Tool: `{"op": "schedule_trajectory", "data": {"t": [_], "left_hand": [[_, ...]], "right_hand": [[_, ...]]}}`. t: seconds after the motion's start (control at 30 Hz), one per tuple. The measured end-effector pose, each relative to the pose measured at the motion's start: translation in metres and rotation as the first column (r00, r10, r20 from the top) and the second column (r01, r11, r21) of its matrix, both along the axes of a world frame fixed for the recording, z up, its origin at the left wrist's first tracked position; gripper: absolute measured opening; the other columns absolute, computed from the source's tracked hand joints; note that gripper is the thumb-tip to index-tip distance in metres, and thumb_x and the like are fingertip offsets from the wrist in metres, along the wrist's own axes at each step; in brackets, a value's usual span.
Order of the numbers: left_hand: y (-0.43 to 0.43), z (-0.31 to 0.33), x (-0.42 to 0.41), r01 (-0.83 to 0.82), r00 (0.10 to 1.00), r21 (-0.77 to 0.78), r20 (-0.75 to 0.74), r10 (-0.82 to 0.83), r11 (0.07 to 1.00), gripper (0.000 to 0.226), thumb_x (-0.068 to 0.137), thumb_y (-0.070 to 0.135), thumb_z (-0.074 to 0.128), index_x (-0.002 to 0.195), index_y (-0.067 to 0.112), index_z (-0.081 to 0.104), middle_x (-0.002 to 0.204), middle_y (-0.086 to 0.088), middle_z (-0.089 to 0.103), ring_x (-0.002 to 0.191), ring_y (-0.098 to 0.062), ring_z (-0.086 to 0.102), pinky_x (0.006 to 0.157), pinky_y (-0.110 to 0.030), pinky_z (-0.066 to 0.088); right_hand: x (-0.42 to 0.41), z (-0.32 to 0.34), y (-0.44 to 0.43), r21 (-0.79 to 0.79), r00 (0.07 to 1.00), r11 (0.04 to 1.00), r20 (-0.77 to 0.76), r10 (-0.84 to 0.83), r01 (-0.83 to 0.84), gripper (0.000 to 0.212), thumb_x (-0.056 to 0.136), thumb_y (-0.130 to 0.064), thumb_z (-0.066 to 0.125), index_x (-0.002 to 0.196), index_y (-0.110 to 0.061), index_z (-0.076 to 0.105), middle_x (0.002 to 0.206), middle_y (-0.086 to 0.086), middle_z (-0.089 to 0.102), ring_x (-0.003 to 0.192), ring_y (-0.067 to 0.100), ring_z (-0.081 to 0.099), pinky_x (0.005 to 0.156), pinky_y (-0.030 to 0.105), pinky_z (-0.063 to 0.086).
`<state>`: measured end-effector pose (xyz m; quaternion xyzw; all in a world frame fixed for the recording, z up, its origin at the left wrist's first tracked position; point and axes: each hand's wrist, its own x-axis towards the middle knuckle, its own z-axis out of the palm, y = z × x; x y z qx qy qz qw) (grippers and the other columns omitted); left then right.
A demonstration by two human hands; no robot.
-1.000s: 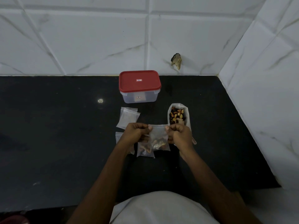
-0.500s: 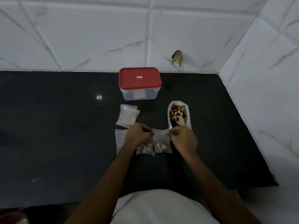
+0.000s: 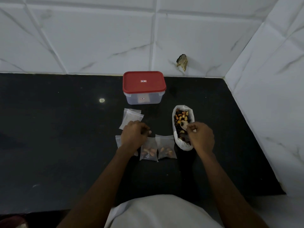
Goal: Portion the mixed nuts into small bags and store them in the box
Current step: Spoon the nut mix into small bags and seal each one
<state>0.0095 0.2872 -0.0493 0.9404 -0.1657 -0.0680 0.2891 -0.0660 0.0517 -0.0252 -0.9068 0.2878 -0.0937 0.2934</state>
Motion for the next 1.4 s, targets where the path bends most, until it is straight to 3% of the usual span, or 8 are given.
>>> {"op": "schedule_trajectory", "data": {"t": [0.13, 0.3, 0.5, 0.63, 0.73, 1.0, 1.23, 1.4], "left_hand": [[0.006, 0.001, 0.009, -0.165, 0.979, 0.036, 0.126, 0.159, 0.986, 0.036, 0.09, 0.034, 0.065, 0.123, 0.021, 0.061, 0.126, -0.004, 0.055, 0.115, -0.021, 0.049, 0.095, -0.04, 0.046], [0.006, -0.004, 0.019, -0.264, 0.962, 0.199, -0.01, 0.271, 0.944, 0.061, 0.089, 0.045, 0.063, 0.14, 0.017, 0.043, 0.141, -0.011, 0.042, 0.127, -0.028, 0.04, 0.103, -0.042, 0.039], [0.006, -0.003, 0.028, -0.467, 0.871, 0.075, -0.13, 0.473, 0.881, 0.088, 0.073, 0.041, 0.082, 0.143, 0.016, 0.034, 0.14, -0.014, 0.042, 0.129, -0.033, 0.042, 0.103, -0.047, 0.043], [0.013, -0.009, 0.036, -0.44, 0.886, -0.047, -0.185, 0.425, 0.897, 0.058, 0.079, 0.034, 0.078, 0.13, 0.019, 0.055, 0.119, -0.005, 0.064, 0.114, -0.023, 0.056, 0.094, -0.044, 0.051], [0.016, -0.01, 0.033, -0.359, 0.928, 0.05, -0.087, 0.362, 0.932, 0.026, 0.09, 0.028, 0.064, 0.116, 0.023, 0.066, 0.119, -0.005, 0.065, 0.112, -0.023, 0.055, 0.094, -0.043, 0.049], [0.017, -0.004, 0.04, -0.474, 0.863, 0.116, -0.133, 0.487, 0.873, 0.086, 0.072, 0.044, 0.081, 0.14, 0.011, 0.04, 0.136, -0.016, 0.05, 0.124, -0.035, 0.049, 0.102, -0.05, 0.043], [0.017, -0.002, 0.034, -0.421, 0.905, 0.032, -0.059, 0.422, 0.906, 0.052, 0.075, 0.041, 0.079, 0.117, 0.019, 0.059, 0.119, -0.006, 0.062, 0.114, -0.026, 0.05, 0.097, -0.044, 0.041], [0.008, 0.01, 0.029, -0.28, 0.959, -0.165, -0.085, 0.269, 0.946, 0.051, 0.07, 0.032, 0.085, 0.113, 0.018, 0.062, 0.123, -0.005, 0.049, 0.11, -0.019, 0.051, 0.094, -0.036, 0.049]], "right_hand": [[0.005, -0.004, -0.015, -0.05, 0.991, 0.998, -0.128, 0.038, -0.045, 0.019, 0.088, -0.028, 0.066, 0.107, -0.027, 0.069, 0.107, -0.003, 0.065, 0.096, 0.017, 0.062, 0.069, 0.03, 0.045], [0.011, -0.007, -0.008, -0.073, 0.983, 0.994, -0.17, 0.065, -0.078, 0.02, 0.089, -0.027, 0.064, 0.109, -0.024, 0.069, 0.115, 0.0, 0.062, 0.103, 0.019, 0.06, 0.078, 0.034, 0.05], [0.017, -0.003, 0.005, -0.153, 0.993, 0.983, -0.077, 0.095, -0.106, 0.02, 0.09, -0.028, 0.062, 0.107, -0.02, 0.071, 0.11, 0.002, 0.063, 0.105, 0.022, 0.058, 0.074, 0.035, 0.05], [0.022, -0.003, 0.013, -0.152, 0.99, 0.978, -0.005, 0.143, -0.142, 0.013, 0.089, -0.024, 0.062, 0.094, -0.018, 0.072, 0.101, 0.0, 0.065, 0.096, 0.021, 0.059, 0.065, 0.029, 0.045], [0.026, -0.002, 0.02, -0.116, 0.983, 0.978, 0.039, 0.18, -0.174, 0.01, 0.089, -0.021, 0.063, 0.09, -0.019, 0.073, 0.094, -0.005, 0.066, 0.083, 0.011, 0.058, 0.058, 0.023, 0.04], [0.038, -0.01, 0.029, -0.062, 0.938, 0.94, 0.077, 0.338, -0.334, 0.009, 0.088, -0.014, 0.066, 0.094, -0.016, 0.073, 0.095, -0.004, 0.069, 0.09, 0.009, 0.062, 0.078, 0.029, 0.054], [0.045, -0.011, 0.037, -0.019, 0.919, 0.923, 0.091, 0.383, -0.383, 0.011, 0.088, -0.012, 0.065, 0.096, -0.015, 0.073, 0.095, -0.002, 0.07, 0.091, 0.008, 0.063, 0.087, 0.032, 0.054], [0.05, 0.005, 0.045, 0.121, 0.906, 0.901, 0.14, 0.399, -0.416, 0.014, 0.091, -0.023, 0.068, 0.104, -0.022, 0.07, 0.103, -0.007, 0.066, 0.093, 0.003, 0.061, 0.078, 0.015, 0.046]]}}
